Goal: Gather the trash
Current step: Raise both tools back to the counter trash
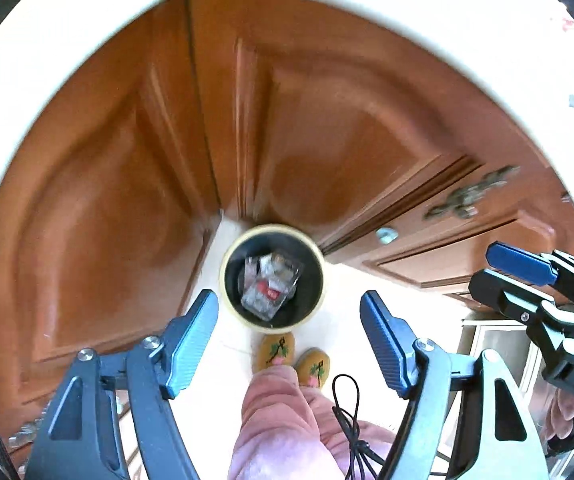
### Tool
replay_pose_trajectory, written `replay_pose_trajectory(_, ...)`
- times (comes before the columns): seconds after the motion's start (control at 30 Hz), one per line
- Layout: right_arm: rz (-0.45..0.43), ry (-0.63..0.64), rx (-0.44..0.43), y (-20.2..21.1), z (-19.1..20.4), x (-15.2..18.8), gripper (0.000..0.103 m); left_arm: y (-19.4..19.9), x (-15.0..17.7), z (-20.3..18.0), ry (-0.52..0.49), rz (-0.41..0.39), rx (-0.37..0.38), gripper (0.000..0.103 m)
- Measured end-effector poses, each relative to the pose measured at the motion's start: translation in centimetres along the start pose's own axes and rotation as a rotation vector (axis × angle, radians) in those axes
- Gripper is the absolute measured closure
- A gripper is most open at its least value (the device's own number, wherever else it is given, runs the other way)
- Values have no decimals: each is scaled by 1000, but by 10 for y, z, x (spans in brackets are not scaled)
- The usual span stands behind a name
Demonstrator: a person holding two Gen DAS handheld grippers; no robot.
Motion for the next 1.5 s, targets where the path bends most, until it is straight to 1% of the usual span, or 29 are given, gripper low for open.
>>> replay_pose_trajectory(0.1,-35,0,-16,29,8,-7,59,32,-15,-11,-25,-49,-8,31)
replay_pose_trajectory(0.23,-96,16,-36,68,17,-20,59,65,-34,-19,-54,-96,-21,30)
replay_pose_trajectory(0.33,-176,27,-41,99,20,-36,59,100,-57,-32,-80,-156,-28,29)
replay_pose_trajectory(0.4,-231,25,-46,121,18,-47,59,116,-72,-40,-91,-196,-34,25)
replay_pose_trajectory(0.57,-337,14,-59,167,10,-70,59,158,-122,-72,-144,-280,-36,25)
replay_pose_trajectory(0.73,-449,44,9,220,-3,-94,59,197,-173,-109,-186,-373,-32,25)
replay_pose_trajectory(0.83,-470,28,31,239,-14,-109,59,202,-197,-129,-207,-392,-34,25)
replay_pose_trajectory(0.9,-483,4,49,250,-25,-120,59,213,-213,-145,-227,-405,-41,25)
replay_pose_trajectory(1.0,-501,-40,83,263,-42,-138,59,224,-231,-159,-264,-411,-50,25)
replay_pose_trajectory(1.07,-498,-71,91,267,-53,-149,59,222,-244,-164,-279,-395,-75,25)
replay_pose_trajectory(1.2,-495,-123,121,270,-76,-169,59,202,-267,-166,-282,-354,-78,25)
replay_pose_trajectory(1.27,-489,-148,133,267,-88,-181,59,188,-277,-163,-273,-337,-65,25)
replay_pose_trajectory(1.37,-482,-184,126,261,-102,-201,59,165,-298,-158,-244,-315,-31,25)
replay_pose_trajectory(1.5,-479,-208,113,245,-113,-234,59,117,-324,-143,-177,-251,7,25)
Point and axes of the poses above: each gripper's, at about its wrist camera, not at the fingertips, and y roughly against the way its jaws point, z to its left, x to its underside, the point moved 10 cm from there along -y, roughly the way its jaws point, and after that the axes turned 13 degrees about -y, right-handed, at the moved point
